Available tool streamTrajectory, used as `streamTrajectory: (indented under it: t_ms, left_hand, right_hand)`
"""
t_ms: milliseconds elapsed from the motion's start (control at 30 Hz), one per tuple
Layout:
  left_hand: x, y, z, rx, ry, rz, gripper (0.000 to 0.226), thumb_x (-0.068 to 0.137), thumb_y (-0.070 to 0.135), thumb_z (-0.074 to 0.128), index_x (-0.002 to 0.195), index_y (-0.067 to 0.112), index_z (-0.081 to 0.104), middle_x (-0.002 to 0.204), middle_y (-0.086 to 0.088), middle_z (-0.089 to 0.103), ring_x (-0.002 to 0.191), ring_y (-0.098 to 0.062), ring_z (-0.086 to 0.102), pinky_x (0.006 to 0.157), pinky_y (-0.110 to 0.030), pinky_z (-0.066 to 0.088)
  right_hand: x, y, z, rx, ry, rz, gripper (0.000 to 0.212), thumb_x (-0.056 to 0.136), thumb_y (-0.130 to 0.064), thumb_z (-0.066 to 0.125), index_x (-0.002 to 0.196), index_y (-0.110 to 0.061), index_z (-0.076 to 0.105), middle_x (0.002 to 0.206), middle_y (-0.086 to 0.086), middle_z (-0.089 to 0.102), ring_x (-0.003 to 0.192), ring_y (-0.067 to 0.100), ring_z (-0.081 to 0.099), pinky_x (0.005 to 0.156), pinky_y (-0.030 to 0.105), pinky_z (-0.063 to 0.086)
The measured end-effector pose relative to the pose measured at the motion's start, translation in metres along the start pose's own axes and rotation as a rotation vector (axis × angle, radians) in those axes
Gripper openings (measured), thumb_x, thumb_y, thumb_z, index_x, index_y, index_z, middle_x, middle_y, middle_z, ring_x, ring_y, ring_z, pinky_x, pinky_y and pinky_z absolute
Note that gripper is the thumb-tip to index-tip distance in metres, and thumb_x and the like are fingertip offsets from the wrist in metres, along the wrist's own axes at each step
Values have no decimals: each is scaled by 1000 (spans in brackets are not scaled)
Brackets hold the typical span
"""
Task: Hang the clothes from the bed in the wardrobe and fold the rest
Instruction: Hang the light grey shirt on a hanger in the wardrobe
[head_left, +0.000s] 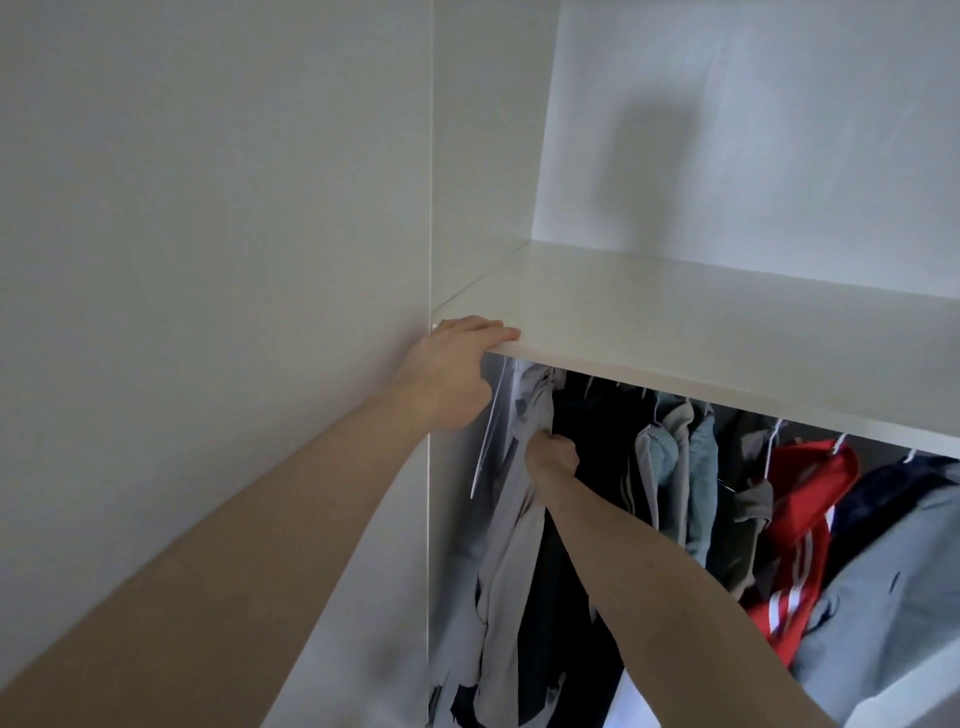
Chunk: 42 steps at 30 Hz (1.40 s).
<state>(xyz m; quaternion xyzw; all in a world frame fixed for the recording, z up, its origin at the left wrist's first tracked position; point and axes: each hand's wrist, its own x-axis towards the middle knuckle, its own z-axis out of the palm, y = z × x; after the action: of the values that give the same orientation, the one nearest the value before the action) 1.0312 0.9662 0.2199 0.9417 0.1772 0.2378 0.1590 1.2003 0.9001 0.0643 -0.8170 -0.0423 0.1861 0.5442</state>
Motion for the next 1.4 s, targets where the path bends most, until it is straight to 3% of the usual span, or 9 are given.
streamTrajectory:
  t_ms: [167,333,567,833,900,1000,1167,1333,1400]
  left_hand:
    - [-1,1,0,-11,-11,-24,85,78,-4,46,153,36,45,161,14,38,150,-11,28,123,-21,18]
    - [-2,5,1,-49,-24,-62,84,81,-6,46,154,36,43,162,15,35,153,-10,21,125,-22,10]
    - [-5,11,3,-29,-65,-73,88,81,-4,48,158,35,33,167,12,27,157,-15,11,128,-32,13]
    - [-42,33,6,76,-126,-70,91,88,12,58,165,21,9,173,-2,5,158,-31,2,127,-42,7]
    - [-82,43,11,4,-132,-31,91,88,11,57,165,20,9,173,-2,6,158,-30,3,127,-41,6]
    - [-161,52,20,-136,-141,41,83,89,5,54,163,21,21,172,0,12,159,-29,2,129,-45,10]
    - [-279,27,29,-246,-286,42,78,87,0,48,158,28,32,169,10,17,157,-17,9,128,-30,12]
    - [-345,29,32,-320,-400,63,66,87,-1,50,146,28,51,160,14,33,148,-9,26,113,-3,8]
    - [-366,50,35,-349,-467,132,62,88,1,52,143,29,55,158,16,35,144,-7,30,114,-5,19]
  right_hand:
    - [-4,6,-14,-268,-59,-162,35,108,-28,41,110,-2,65,107,17,67,84,28,61,71,34,52]
    - [-14,2,-29,-376,-154,-158,33,102,-25,51,127,-5,60,120,15,67,99,31,68,66,31,48]
    - [-33,15,-46,-344,-201,-206,37,96,-18,57,133,-10,54,114,8,66,93,25,64,71,30,50]
    - [-106,56,-69,-289,-224,-208,69,97,-17,64,158,-10,34,152,12,49,137,30,51,111,37,46]
    - [-138,76,-76,-244,-209,-211,68,96,-17,66,157,-12,36,150,9,50,133,28,53,111,40,47]
    - [-191,103,-87,-160,-135,-214,62,93,-16,67,150,-18,45,139,1,58,116,21,62,96,30,50]
    - [-292,141,-104,-30,-44,-198,47,92,-14,65,134,-30,55,118,-23,60,111,11,64,87,22,48]
    - [-394,180,-137,85,113,-154,43,95,-7,66,129,-33,61,125,-19,64,99,-6,63,69,4,46]
    - [-437,202,-158,109,174,-120,42,95,-8,67,124,-38,61,123,-22,65,101,-5,64,70,5,46]
